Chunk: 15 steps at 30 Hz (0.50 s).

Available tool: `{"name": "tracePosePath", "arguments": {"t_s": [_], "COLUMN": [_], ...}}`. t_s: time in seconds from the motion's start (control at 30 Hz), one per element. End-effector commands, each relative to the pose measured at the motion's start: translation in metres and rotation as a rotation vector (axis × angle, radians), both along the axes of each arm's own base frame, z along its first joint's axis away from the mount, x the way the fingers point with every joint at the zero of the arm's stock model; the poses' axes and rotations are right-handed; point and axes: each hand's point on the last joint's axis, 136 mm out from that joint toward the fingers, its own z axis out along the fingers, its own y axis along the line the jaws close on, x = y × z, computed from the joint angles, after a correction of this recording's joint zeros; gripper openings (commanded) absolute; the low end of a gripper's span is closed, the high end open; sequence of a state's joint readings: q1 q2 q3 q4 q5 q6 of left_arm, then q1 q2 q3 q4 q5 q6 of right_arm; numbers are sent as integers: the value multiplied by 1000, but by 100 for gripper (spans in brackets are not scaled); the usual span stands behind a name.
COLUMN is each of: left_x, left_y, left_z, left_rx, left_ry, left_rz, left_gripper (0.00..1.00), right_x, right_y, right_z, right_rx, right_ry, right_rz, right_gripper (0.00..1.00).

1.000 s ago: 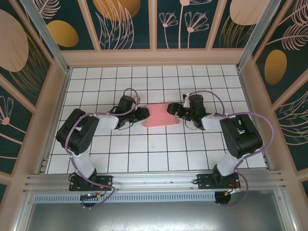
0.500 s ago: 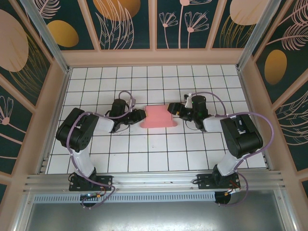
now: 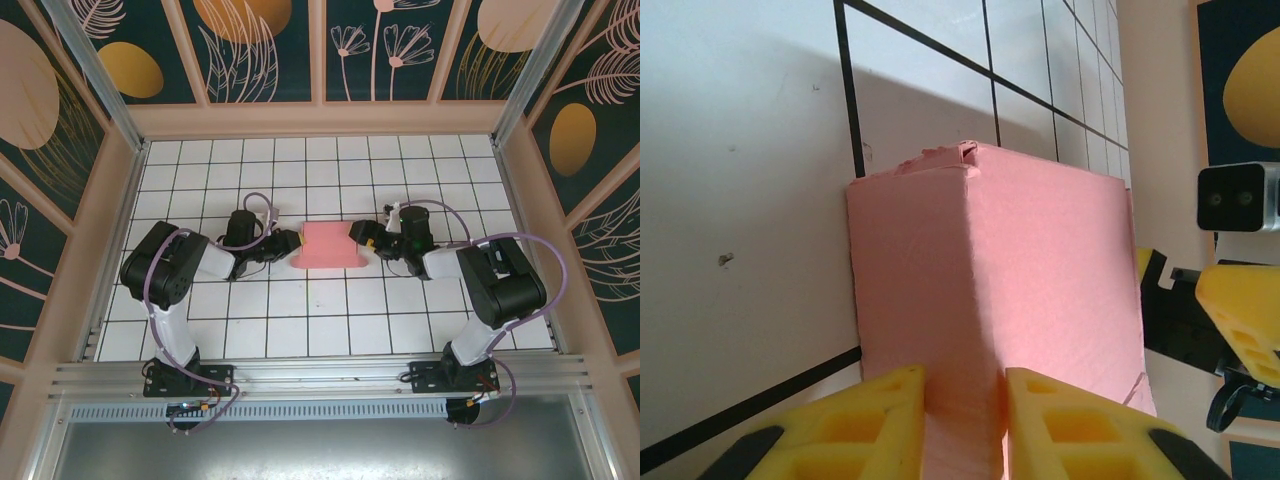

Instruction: Fold the paper box

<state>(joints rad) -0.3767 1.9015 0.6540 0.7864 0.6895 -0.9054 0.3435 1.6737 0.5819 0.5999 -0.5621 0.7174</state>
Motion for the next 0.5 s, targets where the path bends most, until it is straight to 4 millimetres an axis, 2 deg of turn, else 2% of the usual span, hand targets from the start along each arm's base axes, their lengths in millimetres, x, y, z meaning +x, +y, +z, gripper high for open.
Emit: {"name": "tracePosePath", "arguments": {"t_s": [0.0,0.03,0.2,0.33,0.47], "left_x": [-7,-7,-7,-7,-8], "left_y": [6,6,5,6,6], "left_z": [-16,-16,-19,-22,-24], "left_rx": [-7,-18,-35,-35,-34], "left_ry": [57,58,65,72,76], "left_rz": [6,4,0,0,0], "left_gripper": [23,20,18,13,14], "right_x": [-2,-2,-7,-8,-9], "right_y": [1,1,6,12,15], "right_z": [9,9,9,14,14], "right_rx": [45,50,88,154,206], "right_ry": [-16,-13,5,13,38], "right_rz": [9,11,34,47,46], "right_gripper": [83,83,84,83,82]}}
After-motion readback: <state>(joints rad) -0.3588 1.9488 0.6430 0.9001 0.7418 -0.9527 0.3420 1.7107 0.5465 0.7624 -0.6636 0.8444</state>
